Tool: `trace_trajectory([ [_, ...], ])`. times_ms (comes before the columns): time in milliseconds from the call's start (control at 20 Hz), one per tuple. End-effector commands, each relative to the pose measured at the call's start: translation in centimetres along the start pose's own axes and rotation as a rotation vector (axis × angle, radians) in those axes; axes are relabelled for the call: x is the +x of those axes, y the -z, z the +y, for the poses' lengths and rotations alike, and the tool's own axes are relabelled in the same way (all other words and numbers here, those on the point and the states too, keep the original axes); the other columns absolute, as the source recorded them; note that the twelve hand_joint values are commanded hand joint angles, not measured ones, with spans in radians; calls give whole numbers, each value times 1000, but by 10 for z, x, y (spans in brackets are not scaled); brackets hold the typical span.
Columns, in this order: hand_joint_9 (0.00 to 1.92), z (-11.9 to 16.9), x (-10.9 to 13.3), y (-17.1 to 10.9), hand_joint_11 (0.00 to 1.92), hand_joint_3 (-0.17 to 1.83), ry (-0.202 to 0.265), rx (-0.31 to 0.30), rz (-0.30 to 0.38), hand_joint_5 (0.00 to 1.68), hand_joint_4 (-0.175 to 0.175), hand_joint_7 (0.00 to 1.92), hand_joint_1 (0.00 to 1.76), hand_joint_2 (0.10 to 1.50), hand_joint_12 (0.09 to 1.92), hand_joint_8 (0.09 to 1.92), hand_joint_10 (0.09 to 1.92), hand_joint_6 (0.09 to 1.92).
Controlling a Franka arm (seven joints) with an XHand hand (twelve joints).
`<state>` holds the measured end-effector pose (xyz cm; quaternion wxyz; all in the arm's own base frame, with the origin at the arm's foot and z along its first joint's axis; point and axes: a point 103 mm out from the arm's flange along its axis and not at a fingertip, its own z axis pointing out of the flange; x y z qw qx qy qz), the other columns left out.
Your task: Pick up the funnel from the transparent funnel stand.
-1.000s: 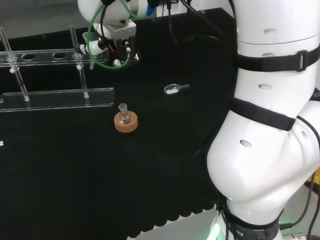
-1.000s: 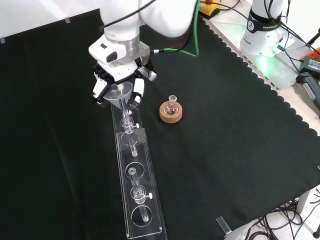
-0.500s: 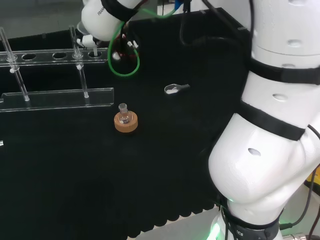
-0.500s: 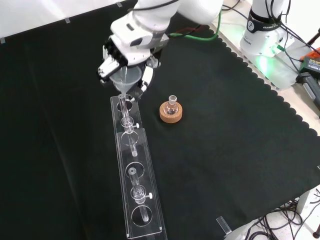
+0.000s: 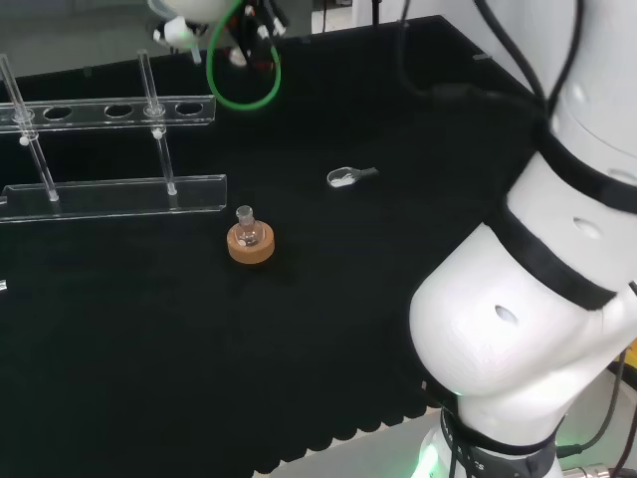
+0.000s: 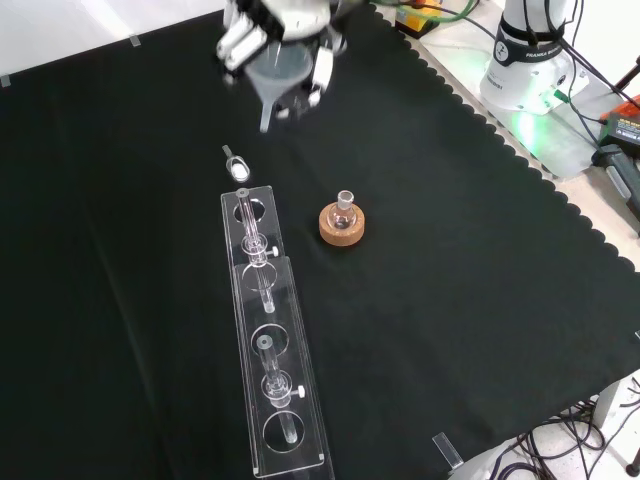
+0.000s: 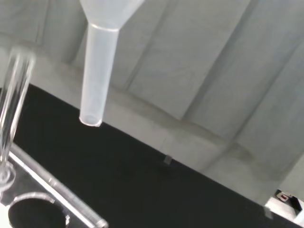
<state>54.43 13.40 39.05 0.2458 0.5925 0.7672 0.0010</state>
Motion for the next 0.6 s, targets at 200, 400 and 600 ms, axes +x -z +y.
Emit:
trace_trajectory([
  [200, 1840, -74, -27, 121, 1920, 1162, 18, 124, 268, 944, -32, 1435, 1048, 632, 790, 1583, 1141, 1544],
  [400, 1840, -86, -19, 127, 1920, 1176, 3, 118, 314, 953, -48, 1442, 1054, 621, 788, 1579, 1141, 1539],
  [600, 1840, -103, -22, 133, 1920, 1180, -30, 126, 307, 955, -51, 1445, 1056, 618, 790, 1579, 1141, 1538],
])
